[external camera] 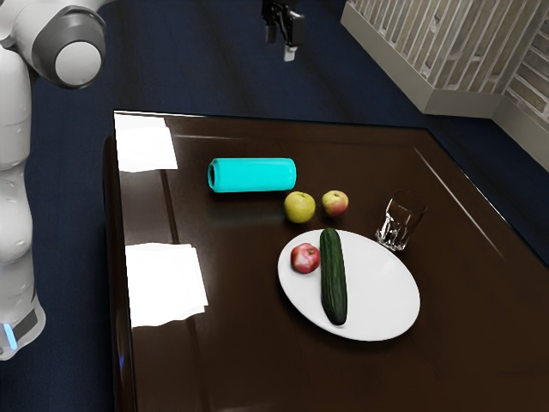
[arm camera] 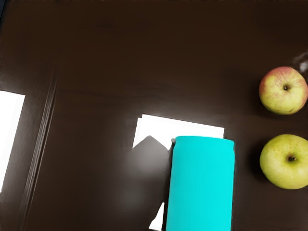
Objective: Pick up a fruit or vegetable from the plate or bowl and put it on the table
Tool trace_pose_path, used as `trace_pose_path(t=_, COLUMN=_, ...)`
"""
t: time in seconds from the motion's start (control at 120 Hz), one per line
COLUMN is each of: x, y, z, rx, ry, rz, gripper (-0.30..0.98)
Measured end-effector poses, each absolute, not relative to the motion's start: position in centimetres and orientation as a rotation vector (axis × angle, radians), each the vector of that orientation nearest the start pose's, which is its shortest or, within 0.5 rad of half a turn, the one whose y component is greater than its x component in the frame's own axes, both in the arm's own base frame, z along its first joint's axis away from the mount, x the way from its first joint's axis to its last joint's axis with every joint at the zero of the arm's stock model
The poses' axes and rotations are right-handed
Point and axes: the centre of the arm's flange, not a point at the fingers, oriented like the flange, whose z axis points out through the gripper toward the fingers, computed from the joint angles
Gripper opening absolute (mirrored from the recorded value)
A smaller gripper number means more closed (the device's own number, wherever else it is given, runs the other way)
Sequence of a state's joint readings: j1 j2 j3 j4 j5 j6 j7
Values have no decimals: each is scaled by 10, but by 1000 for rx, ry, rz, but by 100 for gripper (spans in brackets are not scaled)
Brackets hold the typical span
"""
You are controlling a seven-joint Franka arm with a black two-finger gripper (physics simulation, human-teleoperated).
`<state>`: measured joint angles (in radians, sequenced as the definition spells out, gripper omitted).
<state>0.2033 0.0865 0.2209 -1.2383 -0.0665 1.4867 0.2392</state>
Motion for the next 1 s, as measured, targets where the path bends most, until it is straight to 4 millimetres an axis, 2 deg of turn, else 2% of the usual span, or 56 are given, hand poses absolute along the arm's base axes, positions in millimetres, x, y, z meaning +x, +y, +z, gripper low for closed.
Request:
trace_pose_path(t=0.175, x=522, y=217, z=724, rx=-3112, ry=-256, rz=-267, gripper=67)
trace_pose_path(t=0.233, x=516, y=215, z=741, rx=-3094, ry=-249, rz=-308, gripper=67)
trace_pose_path(t=0.25, x=514, y=214, z=748, rx=-3084, ry=-245, rz=-325, gripper=67)
trace_pose_path(t=0.283, x=487, y=193, z=824, rx=-2996, ry=-211, rz=-545, gripper=67)
trace_pose_path(t=0.3, x=473, y=177, z=851, rx=-2967, ry=-182, rz=-619, gripper=67)
trace_pose_path(t=0.325, x=472, y=158, z=858, rx=-2965, ry=-137, rz=-628, gripper=67)
trace_pose_path(t=0.375, x=502, y=126, z=829, rx=-3006, ry=-48, rz=-513, gripper=67)
trace_pose_path(t=0.408, x=517, y=95, z=814, rx=-3030, ry=34, rz=-445, gripper=67)
trace_pose_path(t=0.483, x=532, y=9, z=793, rx=-3056, ry=257, rz=-334, gripper=67)
trace_pose_path(t=0.517, x=538, y=-22, z=774, rx=-3065, ry=334, rz=-249, gripper=67)
trace_pose_path(t=0.533, x=535, y=-33, z=757, rx=-3075, ry=368, rz=-187, gripper=67)
trace_pose_path(t=0.567, x=499, y=-53, z=718, rx=-3133, ry=454, rz=-61, gripper=67)
trace_pose_path(t=0.583, x=476, y=-55, z=702, rx=-3158, ry=474, rz=-22, gripper=66)
trace_pose_path(t=0.617, x=432, y=-27, z=678, rx=-3188, ry=342, rz=10, gripper=66)
trace_pose_path(t=0.633, x=409, y=-24, z=673, rx=-3182, ry=274, rz=-5, gripper=66)
trace_pose_path(t=0.675, x=375, y=-43, z=663, rx=-3149, ry=215, rz=-41, gripper=66)
trace_pose_path(t=0.733, x=348, y=-82, z=645, rx=-3087, ry=225, rz=-72, gripper=66)
trace_pose_path(t=0.767, x=350, y=-103, z=636, rx=-3067, ry=261, rz=-64, gripper=66)
trace_pose_path(t=0.783, x=358, y=-111, z=631, rx=-3069, ry=283, rz=-44, gripper=67)
trace_pose_path(t=0.825, x=381, y=-125, z=617, rx=-3080, ry=332, rz=5, gripper=66)
trace_pose_path(t=0.875, x=395, y=-138, z=605, rx=-3076, ry=369, rz=7, gripper=67)
trace_pose_path(t=0.933, x=410, y=-141, z=587, rx=-3084, ry=380, rz=4, gripper=67)
trace_pose_path(t=1.0, x=422, y=-135, z=556, rx=-3092, ry=360, rz=-7, gripper=67)
